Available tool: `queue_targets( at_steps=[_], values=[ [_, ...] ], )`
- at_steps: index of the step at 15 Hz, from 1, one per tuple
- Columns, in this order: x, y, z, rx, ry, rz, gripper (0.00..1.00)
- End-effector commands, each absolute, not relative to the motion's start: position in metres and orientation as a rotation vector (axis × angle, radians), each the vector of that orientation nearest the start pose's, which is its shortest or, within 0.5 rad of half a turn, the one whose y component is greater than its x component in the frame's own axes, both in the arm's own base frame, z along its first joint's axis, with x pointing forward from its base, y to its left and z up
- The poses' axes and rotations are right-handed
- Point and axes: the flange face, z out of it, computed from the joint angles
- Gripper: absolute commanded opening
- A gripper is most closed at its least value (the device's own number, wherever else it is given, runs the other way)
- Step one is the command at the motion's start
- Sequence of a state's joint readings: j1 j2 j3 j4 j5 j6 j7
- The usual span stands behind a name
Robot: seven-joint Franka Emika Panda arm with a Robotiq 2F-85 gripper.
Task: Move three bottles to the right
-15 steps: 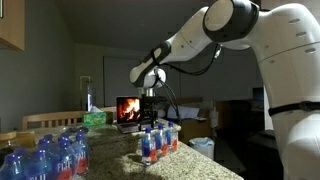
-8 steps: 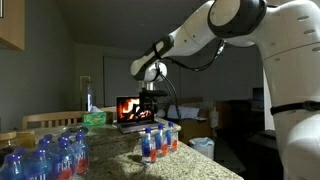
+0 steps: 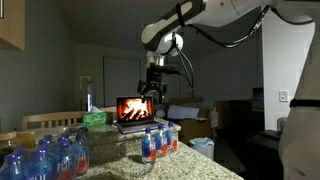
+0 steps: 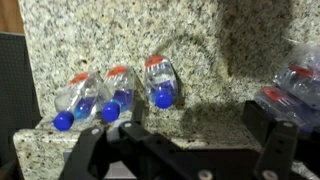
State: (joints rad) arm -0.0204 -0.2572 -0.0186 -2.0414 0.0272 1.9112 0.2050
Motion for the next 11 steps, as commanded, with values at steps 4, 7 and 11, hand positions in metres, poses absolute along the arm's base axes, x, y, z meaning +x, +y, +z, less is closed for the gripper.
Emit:
queue_targets(
  at_steps=[4, 7, 11],
  values=[
    [0.378, 0.04, 0.523, -2.949, 0.892, 0.017, 1.0],
    [0.384, 0.046, 0.521, -2.962, 0.864, 0.039, 1.0],
    [0.368, 0.046, 0.516, -2.948, 0.893, 0.041, 1.0]
  ],
)
